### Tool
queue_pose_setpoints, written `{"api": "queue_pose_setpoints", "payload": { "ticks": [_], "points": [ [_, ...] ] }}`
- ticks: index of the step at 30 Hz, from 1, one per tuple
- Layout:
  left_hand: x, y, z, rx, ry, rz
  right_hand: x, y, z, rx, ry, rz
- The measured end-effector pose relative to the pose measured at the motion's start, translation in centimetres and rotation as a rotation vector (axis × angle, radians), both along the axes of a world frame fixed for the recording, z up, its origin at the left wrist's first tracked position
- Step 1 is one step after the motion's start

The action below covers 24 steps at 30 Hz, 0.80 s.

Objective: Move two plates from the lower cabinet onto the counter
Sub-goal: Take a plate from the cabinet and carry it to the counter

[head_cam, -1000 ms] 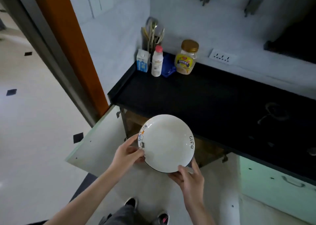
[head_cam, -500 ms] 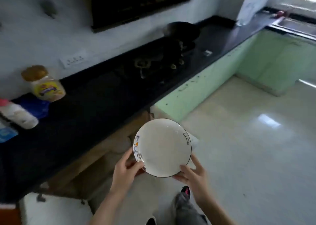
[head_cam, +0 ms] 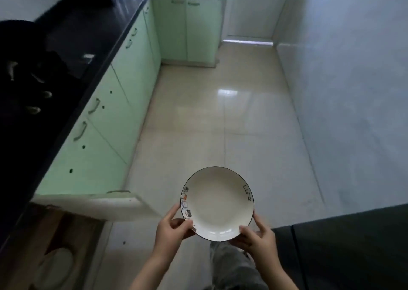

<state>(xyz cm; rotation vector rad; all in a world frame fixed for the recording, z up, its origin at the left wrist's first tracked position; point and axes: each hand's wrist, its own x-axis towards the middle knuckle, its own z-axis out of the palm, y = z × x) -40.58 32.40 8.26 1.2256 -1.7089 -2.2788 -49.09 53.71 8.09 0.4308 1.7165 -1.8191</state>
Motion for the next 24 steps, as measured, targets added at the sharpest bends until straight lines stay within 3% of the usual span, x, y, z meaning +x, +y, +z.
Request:
{"api": "queue_pose_setpoints", "payload": {
  "ticks": [10,18,24],
  "points": [
    [-20.5,-1.3,1.6,-0.03,0.003,0.077,-22.3,-1.9,2.2,-0.053,-0.001,0.096],
    [-36.5,-9.8,-1.3,-0.033,0.013,0.161,-39.6,-11.0,-0.8,-0.075,-0.046,0.153],
    [-52.8,-17.7,-0.4,0.034,0.072,0.081,-54.6,-17.8,1.0,-0.064,-0.02,0.085]
  ]
}}
